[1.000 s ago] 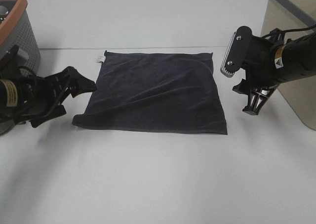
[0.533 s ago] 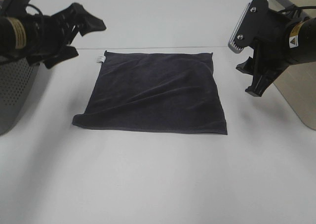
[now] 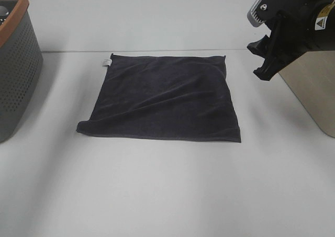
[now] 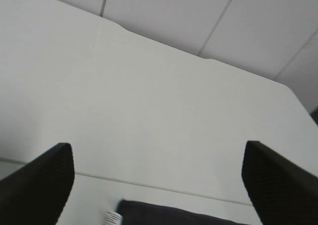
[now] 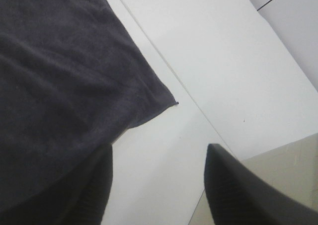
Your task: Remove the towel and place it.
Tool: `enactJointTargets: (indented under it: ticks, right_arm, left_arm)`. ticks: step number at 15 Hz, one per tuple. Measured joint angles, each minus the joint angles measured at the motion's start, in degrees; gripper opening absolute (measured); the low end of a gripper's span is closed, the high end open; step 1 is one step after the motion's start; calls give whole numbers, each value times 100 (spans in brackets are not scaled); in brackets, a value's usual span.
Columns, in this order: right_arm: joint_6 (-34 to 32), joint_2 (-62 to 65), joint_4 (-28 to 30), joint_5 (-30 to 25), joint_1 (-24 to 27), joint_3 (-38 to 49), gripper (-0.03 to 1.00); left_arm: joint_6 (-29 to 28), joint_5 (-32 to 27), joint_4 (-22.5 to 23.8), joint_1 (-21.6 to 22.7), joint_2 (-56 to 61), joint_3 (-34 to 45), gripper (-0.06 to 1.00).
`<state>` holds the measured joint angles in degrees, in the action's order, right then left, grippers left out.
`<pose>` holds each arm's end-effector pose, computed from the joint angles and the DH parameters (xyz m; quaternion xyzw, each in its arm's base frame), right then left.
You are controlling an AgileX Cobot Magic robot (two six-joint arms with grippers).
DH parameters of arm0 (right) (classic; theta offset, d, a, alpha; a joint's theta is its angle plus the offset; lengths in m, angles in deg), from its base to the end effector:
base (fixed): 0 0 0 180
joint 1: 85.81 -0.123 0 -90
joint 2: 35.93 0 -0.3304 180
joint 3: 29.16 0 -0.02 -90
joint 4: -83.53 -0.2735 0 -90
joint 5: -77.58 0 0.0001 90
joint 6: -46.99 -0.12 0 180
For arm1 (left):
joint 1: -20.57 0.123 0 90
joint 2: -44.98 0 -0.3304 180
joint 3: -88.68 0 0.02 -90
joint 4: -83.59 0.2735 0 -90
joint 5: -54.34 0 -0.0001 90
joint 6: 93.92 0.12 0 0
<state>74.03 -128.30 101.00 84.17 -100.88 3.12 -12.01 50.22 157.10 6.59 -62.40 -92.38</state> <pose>0.3422 0.0964 0.2570 -0.4336 0.7412 -0.1154 0.4993 0.4687 -0.1081 0.3446 -0.0950 0.8006 -0.1691 0.5670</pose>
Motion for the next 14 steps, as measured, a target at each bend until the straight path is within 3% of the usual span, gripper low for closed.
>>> enactJointTargets:
  ticks: [1, 3, 5, 7, 8, 9, 10, 12, 14]
  right_arm:
    - [0, 0, -172, 143, 0, 0, 56]
    - [0, 0, -544, 338, 0, 0, 56]
    - [0, 0, -1220, 510, 0, -11, 56]
    - [0, 0, -2412, 458, 0, -344, 55]
    - [11, 0, -3638, -138, 0, -1094, 54]
    - [23, 0, -3764, -418, 0, -1329, 53]
    - [34, -34, -3942, -1054, 0, -1839, 53]
    - [-338, -223, -3959, -2286, 69, -2807, 53]
    - [-1106, -556, -3461, -3615, 189, -3839, 53]
  left_arm:
    - [470, -464, -69, 0, 0, -166, 85]
    - [1553, -1192, -773, 0, 0, -418, 84]
    - [3718, -1937, -2418, 11, 0, -877, 83]
    - [5982, -2481, -4246, 138, 0, -1415, 83]
    - [7191, -3237, -5294, 372, 0, -1954, 83]
    - [7403, -3461, -5466, 435, 0, -2086, 83]
    - [7718, -3902, -5747, 550, 0, -2326, 83]
    - [8216, -4841, -6245, 796, 0, -2785, 83]
    - [8732, -5506, -6738, 997, 11, -3128, 83]
